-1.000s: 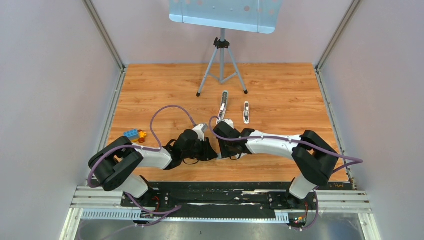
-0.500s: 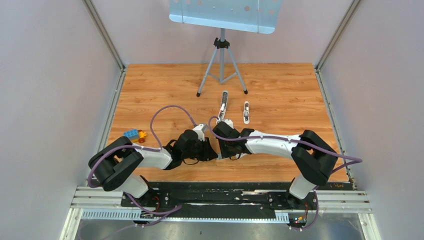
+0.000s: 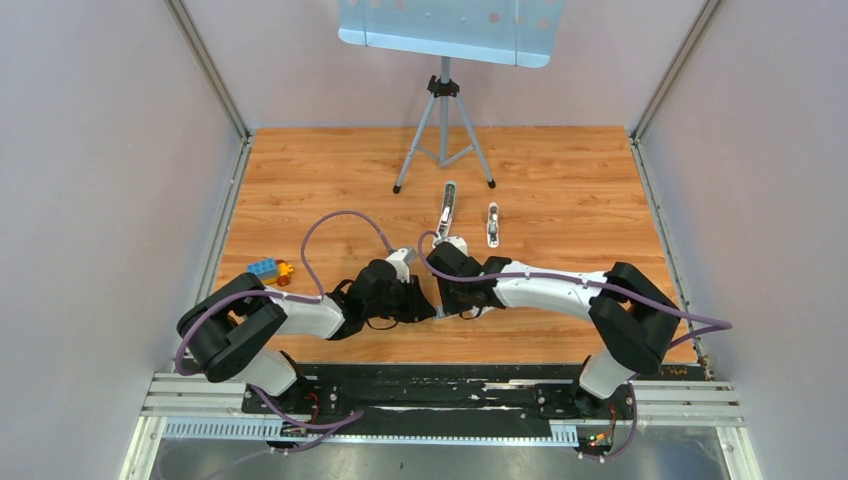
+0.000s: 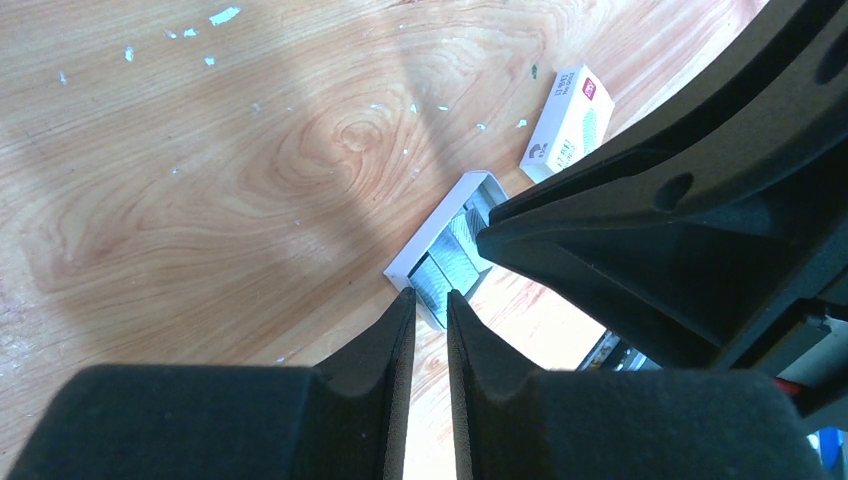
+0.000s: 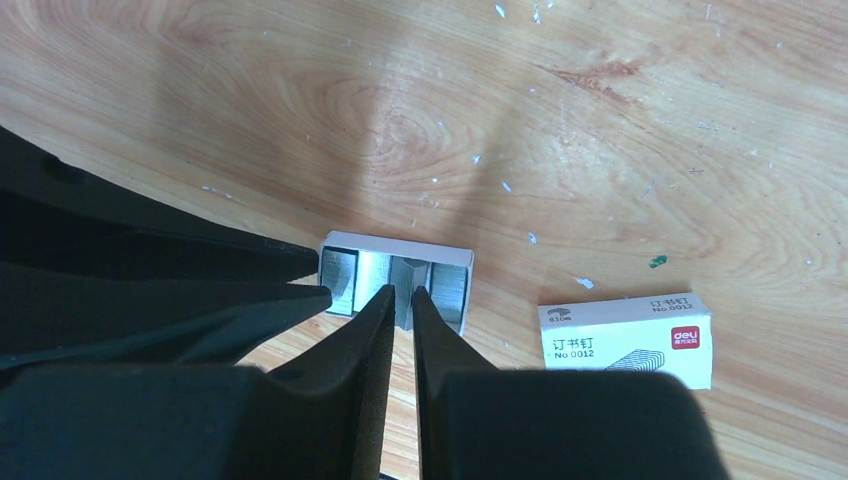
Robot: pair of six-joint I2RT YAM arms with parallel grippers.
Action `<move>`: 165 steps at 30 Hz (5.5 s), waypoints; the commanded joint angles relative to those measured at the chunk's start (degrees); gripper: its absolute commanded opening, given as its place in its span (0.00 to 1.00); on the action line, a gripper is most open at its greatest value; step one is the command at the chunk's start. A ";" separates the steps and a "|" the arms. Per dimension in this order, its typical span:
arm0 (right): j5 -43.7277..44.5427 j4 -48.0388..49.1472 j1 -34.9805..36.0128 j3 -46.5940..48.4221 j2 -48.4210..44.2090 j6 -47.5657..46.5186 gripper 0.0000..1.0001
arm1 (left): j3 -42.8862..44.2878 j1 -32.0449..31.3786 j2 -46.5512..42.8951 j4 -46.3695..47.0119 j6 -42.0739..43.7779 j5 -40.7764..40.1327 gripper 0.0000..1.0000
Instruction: Load the staples into the stapler
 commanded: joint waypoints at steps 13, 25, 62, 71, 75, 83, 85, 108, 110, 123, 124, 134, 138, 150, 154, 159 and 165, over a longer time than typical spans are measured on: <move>2.24 -4.16 0.94 2.14 -1.56 -1.96 0.21 | 0.35 -0.65 0.58 0.39 0.42 -0.33 0.20; 2.61 -3.71 0.93 2.59 1.43 -1.72 0.27 | 0.37 -0.65 0.52 0.39 0.44 -0.34 0.20; 3.01 -3.05 1.06 0.93 -5.58 -2.00 0.18 | 3.00 -0.59 -18.40 -19.48 7.69 -15.20 0.51; 4.22 -4.52 -6.23 0.39 -10.47 -7.15 0.18 | 9.59 -0.48 -27.98 -37.04 13.08 -23.28 1.00; 2.87 -4.37 -12.88 1.00 -11.17 -10.82 0.18 | 14.59 -0.48 -30.43 -45.49 15.33 -25.82 1.00; -0.04 -1.75 -23.93 4.09 -7.42 -16.66 0.17 | 24.95 -0.43 -32.77 -57.58 24.96 -18.27 1.00; -0.42 -1.14 -25.52 5.03 -6.02 -17.49 0.17 | 27.25 -0.47 -33.05 -61.82 27.33 -17.17 1.00; -5.11 5.65 -32.66 13.46 8.88 -18.05 0.17 | 23.40 -0.48 -43.68 -66.10 38.79 -27.81 1.00; -4.51 5.69 -32.63 13.67 9.48 -18.14 0.17 | 23.44 -0.48 -43.85 -66.12 38.79 -27.76 1.00; -3.05 6.18 -32.90 13.67 10.95 -18.77 0.16 | 23.13 -0.43 -45.08 -65.82 38.79 -28.46 1.00; -3.11 6.18 -32.93 13.70 11.02 -18.78 0.16 | 23.13 -0.43 -45.08 -65.84 38.79 -28.46 1.00; -2.55 6.22 -33.14 13.54 11.23 -18.96 0.16 | 23.13 -0.48 -45.10 -65.70 38.72 -28.21 1.00; -2.46 6.22 -33.08 13.74 11.33 -19.10 0.16 | 23.13 -0.49 -45.06 -65.84 38.61 -28.20 1.00; -3.03 6.23 -33.33 14.90 12.58 -19.17 0.16 | 23.13 -0.48 -45.20 -65.79 38.61 -28.38 1.00; -2.73 6.29 -33.33 14.91 12.97 -19.24 0.16 | 23.13 -0.48 -45.30 -65.78 38.61 -28.46 1.00; -2.63 6.32 -33.52 14.86 13.45 -19.40 0.15 | 23.13 -0.47 -45.40 -65.71 38.71 -28.46 1.00; -2.72 6.38 -33.67 14.72 13.63 -19.37 0.15 | 23.07 -0.50 -45.77 -65.63 38.70 -28.46 1.00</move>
